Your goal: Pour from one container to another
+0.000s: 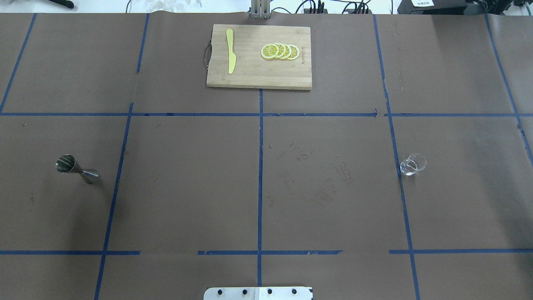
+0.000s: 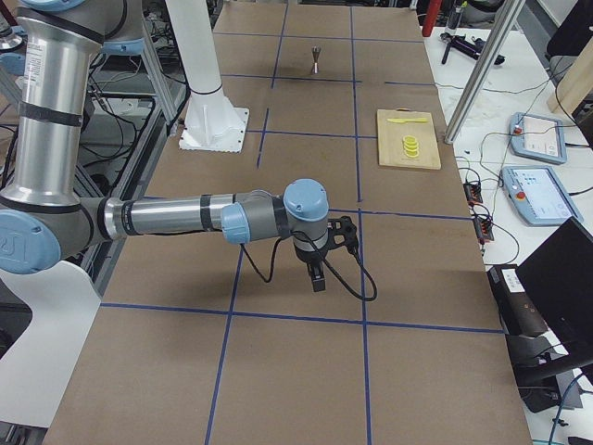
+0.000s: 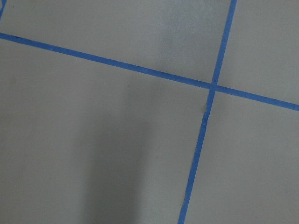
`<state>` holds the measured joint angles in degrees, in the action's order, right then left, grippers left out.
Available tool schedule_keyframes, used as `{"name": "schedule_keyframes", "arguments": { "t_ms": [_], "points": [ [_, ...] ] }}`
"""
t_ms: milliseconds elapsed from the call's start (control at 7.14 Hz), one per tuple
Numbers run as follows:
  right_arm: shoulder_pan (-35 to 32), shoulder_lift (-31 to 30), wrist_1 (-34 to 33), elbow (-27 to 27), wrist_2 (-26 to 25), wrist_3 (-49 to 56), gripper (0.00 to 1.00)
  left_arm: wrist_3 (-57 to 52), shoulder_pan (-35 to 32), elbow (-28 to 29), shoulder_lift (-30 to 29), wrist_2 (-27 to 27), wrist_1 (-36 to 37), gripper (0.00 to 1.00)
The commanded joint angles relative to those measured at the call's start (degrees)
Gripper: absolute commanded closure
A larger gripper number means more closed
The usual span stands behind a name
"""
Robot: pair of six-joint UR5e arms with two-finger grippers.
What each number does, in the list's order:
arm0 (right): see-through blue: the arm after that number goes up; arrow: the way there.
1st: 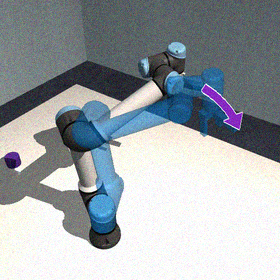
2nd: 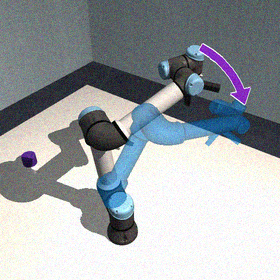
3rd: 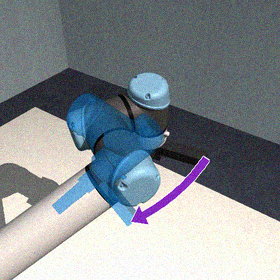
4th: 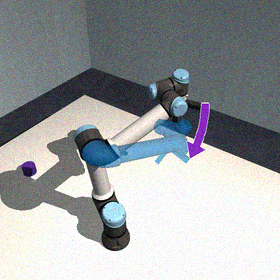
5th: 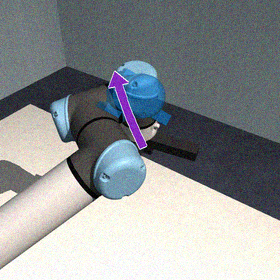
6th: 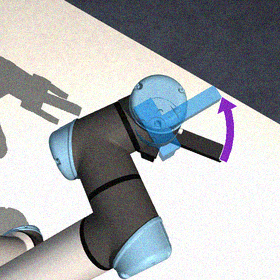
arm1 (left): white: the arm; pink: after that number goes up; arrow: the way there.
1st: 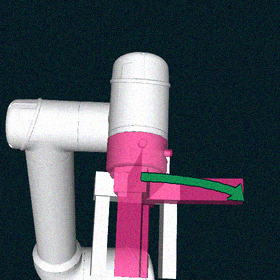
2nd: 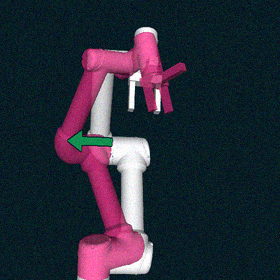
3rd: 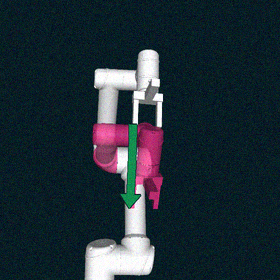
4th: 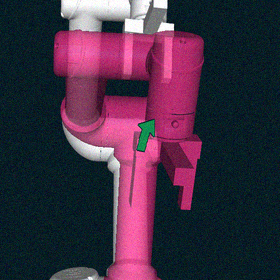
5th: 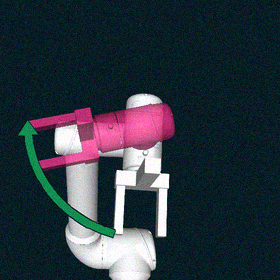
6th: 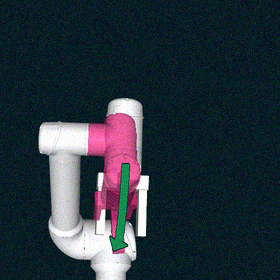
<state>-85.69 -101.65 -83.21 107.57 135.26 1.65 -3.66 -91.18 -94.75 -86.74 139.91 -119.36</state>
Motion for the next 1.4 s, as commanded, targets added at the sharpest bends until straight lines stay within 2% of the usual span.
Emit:
{"name": "schedule_keyframes", "arguments": {
  "t_ms": [0, 140, 280, 420, 560, 700, 981, 1261],
  "points": [
    [0.0, 0.1, 0.2, 0.4, 0.0, -0.1, 0.00, 0.8, 0.0, 1.2, 0.3, 1.1, -9.9, 0.00],
    [0.0, 0.1, 0.2, 0.3, -0.3, 0.1, 0.00, 1.6, 0.2, 1.8, 2.7, 1.1, -20.1, 0.00],
    [0.0, 0.1, 0.2, 0.5, -0.1, 0.0, 0.00, 2.8, 0.5, 1.6, 3.1, 1.4, -23.6, 0.00],
    [0.0, 0.1, 0.2, 0.5, -0.2, 0.0, 0.00, 3.2, 2.8, 1.0, 3.0, 2.4, -24.0, 0.00],
    [0.0, 0.0, 0.2, 0.4, -0.2, -0.1, 0.00, 8.7, 3.5, 0.5, 3.0, 2.0, -26.8, 0.00],
    [0.0, 0.0, 0.2, 0.4, -0.1, -0.2, 0.00, 19.5, 7.4, 0.4, 3.1, 1.2, -33.8, 0.00],
    [0.0, 0.0, 0.2, 0.6, 0.0, -1.7, 0.00, 37.7, 19.7, -0.8, 3.8, -10.6, -44.8, 0.00],
    [0.0, 0.0, 0.2, 0.6, 0.0, -1.7, 0.00, 48.3, 32.8, -2.6, 7.9, -26.4, -55.1, 0.00]
  ]
}}
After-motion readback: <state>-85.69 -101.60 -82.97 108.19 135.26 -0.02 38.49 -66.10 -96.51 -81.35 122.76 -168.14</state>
